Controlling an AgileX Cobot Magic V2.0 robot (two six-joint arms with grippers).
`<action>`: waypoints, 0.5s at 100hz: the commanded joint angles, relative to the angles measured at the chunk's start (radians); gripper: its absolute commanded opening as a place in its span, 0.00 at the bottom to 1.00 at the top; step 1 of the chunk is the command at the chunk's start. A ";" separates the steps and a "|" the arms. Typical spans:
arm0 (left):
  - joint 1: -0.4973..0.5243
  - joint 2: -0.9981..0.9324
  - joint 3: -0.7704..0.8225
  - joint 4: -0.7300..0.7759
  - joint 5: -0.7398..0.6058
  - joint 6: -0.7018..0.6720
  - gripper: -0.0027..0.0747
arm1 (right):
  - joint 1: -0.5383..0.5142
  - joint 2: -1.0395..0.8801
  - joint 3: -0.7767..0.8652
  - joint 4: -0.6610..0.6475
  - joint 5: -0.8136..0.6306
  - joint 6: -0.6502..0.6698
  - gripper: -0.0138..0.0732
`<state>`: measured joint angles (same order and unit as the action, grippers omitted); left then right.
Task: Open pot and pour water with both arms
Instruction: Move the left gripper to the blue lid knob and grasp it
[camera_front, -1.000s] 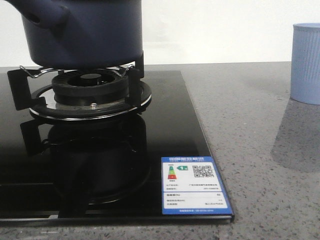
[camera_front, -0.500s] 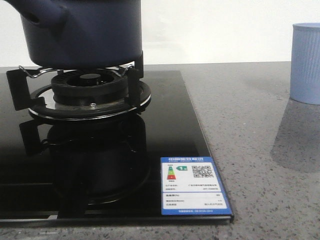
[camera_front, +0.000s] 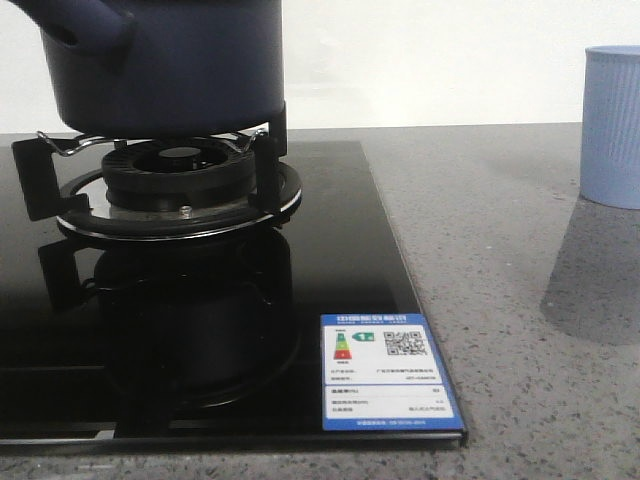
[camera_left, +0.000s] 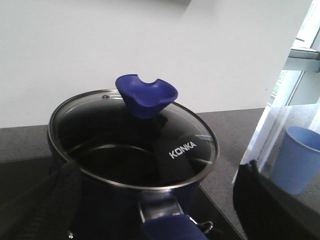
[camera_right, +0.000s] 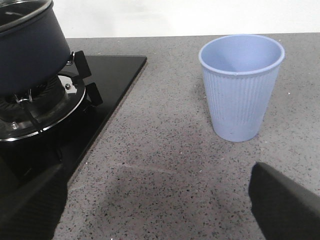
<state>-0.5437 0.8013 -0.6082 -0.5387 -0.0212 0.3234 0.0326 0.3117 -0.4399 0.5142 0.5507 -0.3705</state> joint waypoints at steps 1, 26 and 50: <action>-0.034 0.073 -0.062 0.039 -0.154 0.004 0.77 | 0.000 0.017 -0.034 0.024 -0.069 -0.014 0.93; -0.039 0.273 -0.179 0.102 -0.261 0.004 0.77 | 0.000 0.017 -0.034 0.033 -0.069 -0.014 0.93; -0.039 0.401 -0.250 0.132 -0.293 0.004 0.77 | 0.000 0.017 -0.034 0.036 -0.069 -0.014 0.93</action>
<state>-0.5789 1.1891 -0.8054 -0.4176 -0.2146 0.3252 0.0326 0.3117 -0.4399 0.5265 0.5507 -0.3730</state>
